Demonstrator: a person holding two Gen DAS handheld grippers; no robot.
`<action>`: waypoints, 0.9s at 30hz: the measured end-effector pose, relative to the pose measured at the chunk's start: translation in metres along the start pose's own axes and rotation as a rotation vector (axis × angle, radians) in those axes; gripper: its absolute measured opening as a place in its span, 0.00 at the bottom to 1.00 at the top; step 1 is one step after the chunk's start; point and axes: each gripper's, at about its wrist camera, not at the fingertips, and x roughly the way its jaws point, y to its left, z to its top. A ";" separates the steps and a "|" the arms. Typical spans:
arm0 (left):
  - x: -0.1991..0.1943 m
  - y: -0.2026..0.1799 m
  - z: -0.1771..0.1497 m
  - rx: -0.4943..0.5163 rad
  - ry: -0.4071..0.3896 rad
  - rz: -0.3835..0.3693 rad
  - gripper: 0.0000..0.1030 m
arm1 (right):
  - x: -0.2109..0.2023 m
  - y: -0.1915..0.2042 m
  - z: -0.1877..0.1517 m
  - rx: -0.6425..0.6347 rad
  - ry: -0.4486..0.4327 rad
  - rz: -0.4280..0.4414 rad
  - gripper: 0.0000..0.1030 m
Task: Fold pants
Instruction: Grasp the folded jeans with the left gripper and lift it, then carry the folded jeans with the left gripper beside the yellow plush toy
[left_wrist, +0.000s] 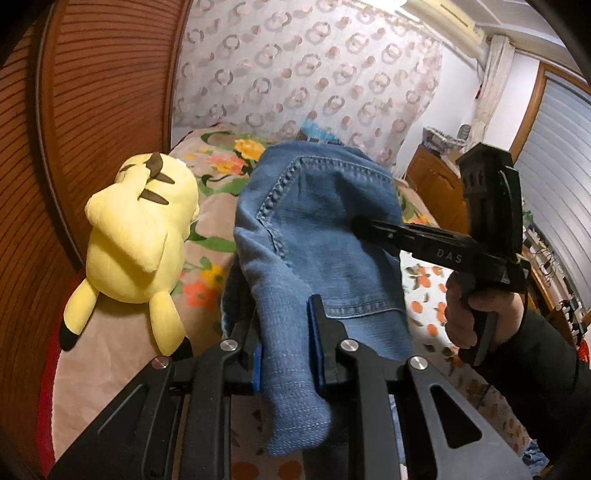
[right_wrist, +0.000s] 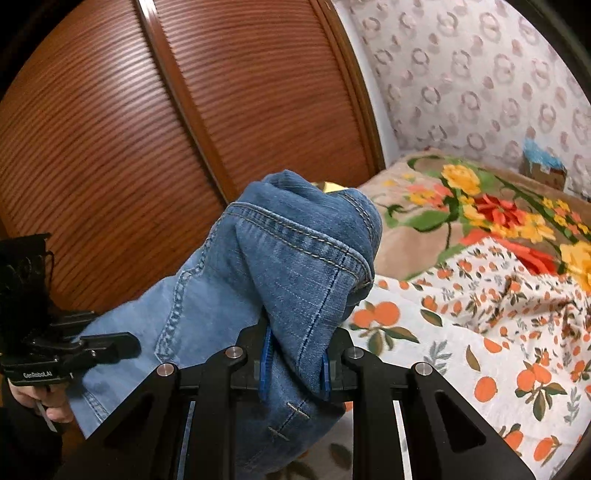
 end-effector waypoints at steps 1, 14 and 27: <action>0.004 0.001 0.000 -0.002 0.006 0.006 0.20 | 0.004 -0.003 0.000 0.004 0.002 -0.002 0.20; 0.037 0.006 -0.009 0.000 0.078 0.066 0.21 | 0.005 -0.018 0.021 0.060 0.101 -0.101 0.50; 0.027 0.002 -0.008 -0.018 0.057 0.089 0.25 | -0.048 0.058 0.042 -0.135 -0.009 -0.084 0.38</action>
